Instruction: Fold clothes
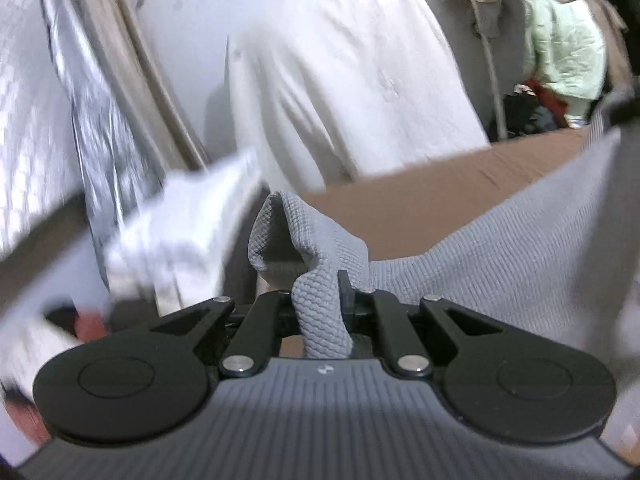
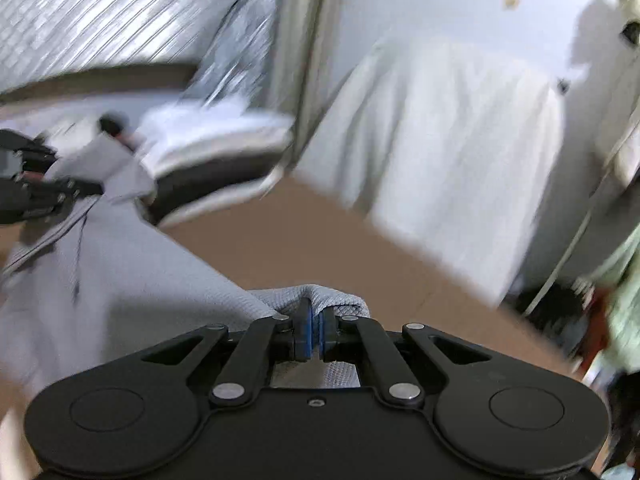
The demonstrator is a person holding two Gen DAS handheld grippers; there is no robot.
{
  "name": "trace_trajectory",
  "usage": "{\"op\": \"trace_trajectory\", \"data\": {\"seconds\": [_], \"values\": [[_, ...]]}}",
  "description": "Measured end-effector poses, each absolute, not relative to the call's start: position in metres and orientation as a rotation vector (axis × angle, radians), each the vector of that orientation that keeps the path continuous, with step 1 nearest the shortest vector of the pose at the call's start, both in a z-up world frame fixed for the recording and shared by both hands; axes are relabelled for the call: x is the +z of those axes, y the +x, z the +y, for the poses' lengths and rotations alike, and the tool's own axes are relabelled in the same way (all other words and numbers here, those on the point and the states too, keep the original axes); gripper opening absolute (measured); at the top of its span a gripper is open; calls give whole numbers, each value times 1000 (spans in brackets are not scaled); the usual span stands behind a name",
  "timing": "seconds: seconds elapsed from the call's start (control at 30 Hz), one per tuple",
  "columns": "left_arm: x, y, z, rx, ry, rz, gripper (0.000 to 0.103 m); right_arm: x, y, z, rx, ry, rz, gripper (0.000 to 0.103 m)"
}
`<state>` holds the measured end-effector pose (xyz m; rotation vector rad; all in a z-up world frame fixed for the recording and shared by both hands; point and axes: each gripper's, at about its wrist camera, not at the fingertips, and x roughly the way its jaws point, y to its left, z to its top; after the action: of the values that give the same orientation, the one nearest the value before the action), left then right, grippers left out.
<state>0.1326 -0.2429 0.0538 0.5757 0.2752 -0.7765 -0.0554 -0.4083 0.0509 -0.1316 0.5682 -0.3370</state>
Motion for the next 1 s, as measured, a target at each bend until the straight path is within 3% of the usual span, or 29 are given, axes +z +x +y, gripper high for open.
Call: {"op": "trace_trajectory", "data": {"seconds": [0.07,0.1,0.13,0.17,0.2,0.3,0.4,0.63,0.77,1.0], "values": [[70,161,-292,-726,599,237,21,71,-35,-442,-466,-112,441,4],[78,175,-316,-700,610,219,29,76,-24,-461,-549,-77,376,12],[80,185,-333,-633,607,205,62,78,-16,-478,-624,-40,328,42],[73,194,-345,-566,623,224,95,69,-16,-488,-666,2,356,57],[65,203,-357,-499,641,248,99,61,-15,-498,-709,46,384,57],[29,214,-361,-459,633,372,97,33,-17,-528,-818,179,468,57],[-24,200,-321,-564,579,540,97,-30,-62,-530,-691,338,541,58],[-113,161,-236,-572,568,700,97,-159,-96,-572,-659,611,877,57],[-119,151,-180,-561,437,791,98,-163,-79,-587,-649,574,910,57],[-126,158,-115,-600,210,975,98,-190,-75,-574,-477,923,822,57]]}}
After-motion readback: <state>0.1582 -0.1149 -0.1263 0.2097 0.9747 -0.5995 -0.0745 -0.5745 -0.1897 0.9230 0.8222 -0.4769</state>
